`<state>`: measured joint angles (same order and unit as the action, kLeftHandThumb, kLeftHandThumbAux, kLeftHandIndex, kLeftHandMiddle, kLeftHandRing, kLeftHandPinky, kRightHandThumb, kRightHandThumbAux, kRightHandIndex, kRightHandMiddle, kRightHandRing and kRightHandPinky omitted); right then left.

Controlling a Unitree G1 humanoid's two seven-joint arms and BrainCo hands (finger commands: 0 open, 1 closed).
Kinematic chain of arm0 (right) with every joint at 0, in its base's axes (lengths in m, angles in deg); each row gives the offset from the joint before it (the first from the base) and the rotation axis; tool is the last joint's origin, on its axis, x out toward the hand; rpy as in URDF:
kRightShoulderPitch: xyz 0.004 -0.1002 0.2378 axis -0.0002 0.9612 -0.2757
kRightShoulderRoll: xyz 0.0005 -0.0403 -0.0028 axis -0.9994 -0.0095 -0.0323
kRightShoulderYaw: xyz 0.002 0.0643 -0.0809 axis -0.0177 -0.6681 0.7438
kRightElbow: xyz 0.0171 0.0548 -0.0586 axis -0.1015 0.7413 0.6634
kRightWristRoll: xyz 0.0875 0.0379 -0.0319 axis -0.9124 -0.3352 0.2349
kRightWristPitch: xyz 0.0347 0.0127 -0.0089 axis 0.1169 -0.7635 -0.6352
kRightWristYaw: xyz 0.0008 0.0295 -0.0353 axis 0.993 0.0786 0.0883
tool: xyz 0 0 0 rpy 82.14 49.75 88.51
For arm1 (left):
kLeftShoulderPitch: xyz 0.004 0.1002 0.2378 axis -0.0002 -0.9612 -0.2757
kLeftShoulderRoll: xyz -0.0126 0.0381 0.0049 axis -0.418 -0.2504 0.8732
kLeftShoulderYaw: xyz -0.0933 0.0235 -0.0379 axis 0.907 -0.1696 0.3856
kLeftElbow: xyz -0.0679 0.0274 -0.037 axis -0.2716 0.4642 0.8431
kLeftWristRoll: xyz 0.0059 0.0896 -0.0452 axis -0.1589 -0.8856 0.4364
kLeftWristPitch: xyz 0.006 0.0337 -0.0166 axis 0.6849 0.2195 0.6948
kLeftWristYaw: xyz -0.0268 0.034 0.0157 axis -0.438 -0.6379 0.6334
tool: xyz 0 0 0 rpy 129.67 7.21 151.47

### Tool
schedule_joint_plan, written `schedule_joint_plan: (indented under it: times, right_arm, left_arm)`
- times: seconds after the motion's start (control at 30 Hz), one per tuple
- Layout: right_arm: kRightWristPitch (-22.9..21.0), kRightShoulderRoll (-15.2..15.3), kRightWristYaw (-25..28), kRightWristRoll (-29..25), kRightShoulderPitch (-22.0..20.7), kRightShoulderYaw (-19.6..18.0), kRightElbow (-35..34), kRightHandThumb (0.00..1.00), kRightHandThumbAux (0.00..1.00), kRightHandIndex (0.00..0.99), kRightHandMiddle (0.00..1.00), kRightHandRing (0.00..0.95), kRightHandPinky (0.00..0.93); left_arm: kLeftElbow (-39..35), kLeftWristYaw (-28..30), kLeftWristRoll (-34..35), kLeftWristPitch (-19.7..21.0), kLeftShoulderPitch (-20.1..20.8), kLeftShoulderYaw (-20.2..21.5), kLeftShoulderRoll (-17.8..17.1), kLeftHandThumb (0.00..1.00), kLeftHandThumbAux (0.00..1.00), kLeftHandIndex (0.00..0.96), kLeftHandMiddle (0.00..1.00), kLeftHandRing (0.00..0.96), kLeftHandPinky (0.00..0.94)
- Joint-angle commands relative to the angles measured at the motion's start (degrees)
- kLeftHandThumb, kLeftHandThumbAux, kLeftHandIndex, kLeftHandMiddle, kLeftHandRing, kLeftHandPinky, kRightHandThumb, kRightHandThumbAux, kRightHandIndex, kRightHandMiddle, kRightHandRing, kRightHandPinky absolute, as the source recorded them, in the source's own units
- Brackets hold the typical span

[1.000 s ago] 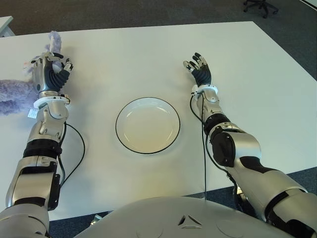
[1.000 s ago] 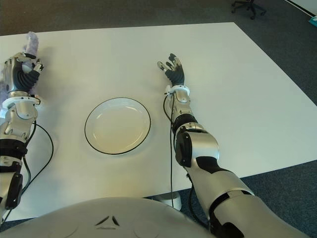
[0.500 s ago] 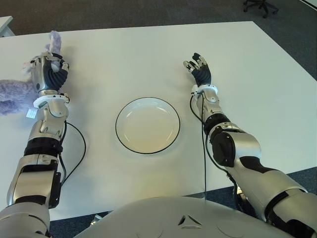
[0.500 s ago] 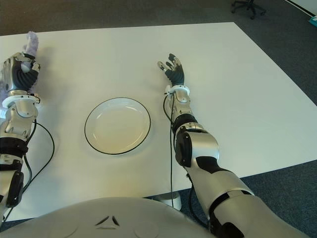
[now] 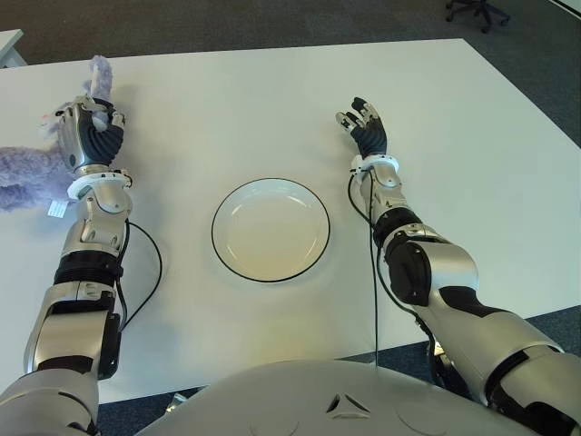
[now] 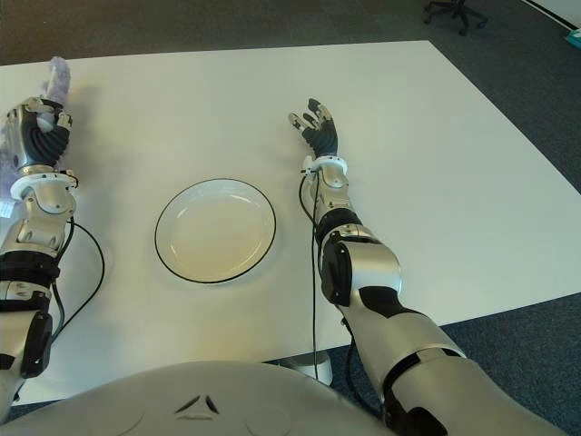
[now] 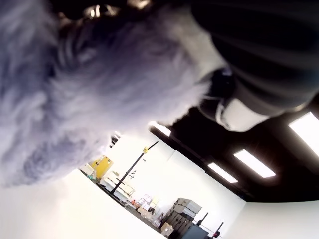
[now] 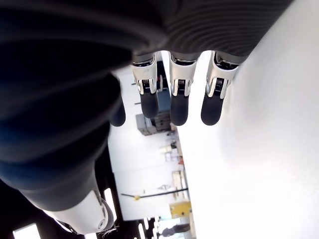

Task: Put the doll into the plate.

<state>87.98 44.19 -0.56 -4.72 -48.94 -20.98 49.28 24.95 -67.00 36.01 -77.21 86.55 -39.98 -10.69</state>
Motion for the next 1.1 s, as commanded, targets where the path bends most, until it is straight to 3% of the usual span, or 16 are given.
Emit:
schedule_joint_plan:
  times: [0.03,0.57,1.1]
  right_arm:
    - [-3.2,-0.6,-0.9,-0.3,2.9,-0.3,2.5,0.348,0.819,0.141,0.107,0.113,0.149]
    - [-3.2,-0.6,-0.8,-0.2,2.8,-0.1,2.5,0.319,0.828,0.122,0.108,0.117,0.156]
    - [-3.1,-0.7,-0.1,-0.5,2.8,-0.3,2.5,0.307,0.840,0.119,0.108,0.114,0.145]
  left_arm:
    - [-0.5,-0.4,0.7,1.1,-0.7,0.2,0.8,0.887,0.635,0.845,0.877,0.878,0.870]
    - [-2.4,0.2,0.6,3.5,-0.7,0.4,1.3,0.877,0.638,0.844,0.876,0.879,0.871]
    - [-4.2,2.1,1.6,3.1,0.8,0.8,0.5,0.883,0.639,0.855,0.880,0.875,0.866]
